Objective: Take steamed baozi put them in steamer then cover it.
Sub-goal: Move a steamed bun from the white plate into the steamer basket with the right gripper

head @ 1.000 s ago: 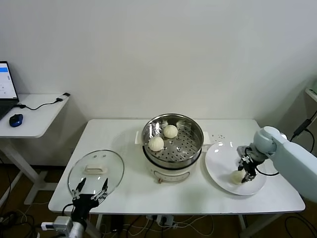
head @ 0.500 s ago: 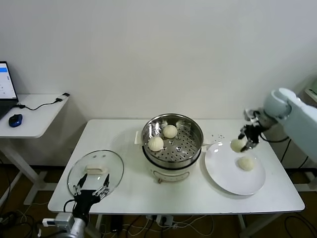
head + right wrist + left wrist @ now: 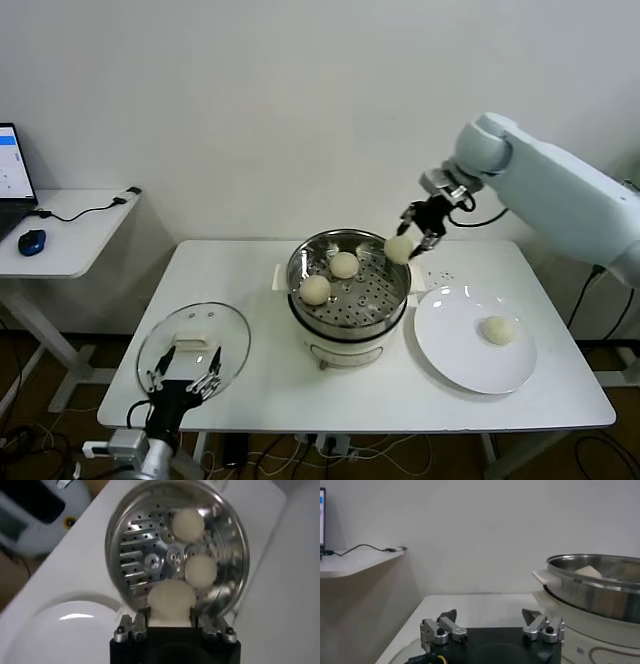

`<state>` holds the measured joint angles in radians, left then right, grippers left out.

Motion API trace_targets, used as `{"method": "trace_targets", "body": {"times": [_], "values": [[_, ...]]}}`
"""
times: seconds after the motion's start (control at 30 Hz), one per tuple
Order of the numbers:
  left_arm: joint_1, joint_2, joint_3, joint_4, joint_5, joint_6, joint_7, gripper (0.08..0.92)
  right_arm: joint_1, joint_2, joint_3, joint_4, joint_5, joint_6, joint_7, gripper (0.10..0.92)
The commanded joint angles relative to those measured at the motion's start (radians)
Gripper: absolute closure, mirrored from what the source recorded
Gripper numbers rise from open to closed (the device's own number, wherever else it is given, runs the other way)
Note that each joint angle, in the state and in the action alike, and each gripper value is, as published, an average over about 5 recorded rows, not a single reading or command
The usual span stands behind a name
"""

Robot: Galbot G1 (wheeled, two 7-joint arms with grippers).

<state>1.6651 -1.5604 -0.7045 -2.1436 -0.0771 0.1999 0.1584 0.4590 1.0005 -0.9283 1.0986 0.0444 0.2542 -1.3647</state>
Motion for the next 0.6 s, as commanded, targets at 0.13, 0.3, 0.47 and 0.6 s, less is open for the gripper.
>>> {"method": "trace_targets", "body": {"times": [0.13,0.3,0.47,0.6], "values": [[-0.004,-0.006,-0.01,-0.031,-0.006,-0.005,0.0,0.177,0.04,0.209,-0.203,0.035,-0.231,0.618,0.156,0.482],[-0.004,-0.003,-0.015,-0.027,-0.01,-0.005,0.0,0.177,0.011,0.207,-0.213,0.045,-0.284,0.618,0.161,0.482],[-0.008,-0.002,-0.012,-0.023,-0.012,-0.004,0.001,0.177,-0.014,0.206,-0.205,0.058,-0.317,0.618,0.158,0.482],[-0.005,-0.002,-0.011,-0.025,-0.013,-0.004,0.002,0.177,-0.026,0.197,-0.207,0.085,-0.308,0.618,0.151,0.482]]}}
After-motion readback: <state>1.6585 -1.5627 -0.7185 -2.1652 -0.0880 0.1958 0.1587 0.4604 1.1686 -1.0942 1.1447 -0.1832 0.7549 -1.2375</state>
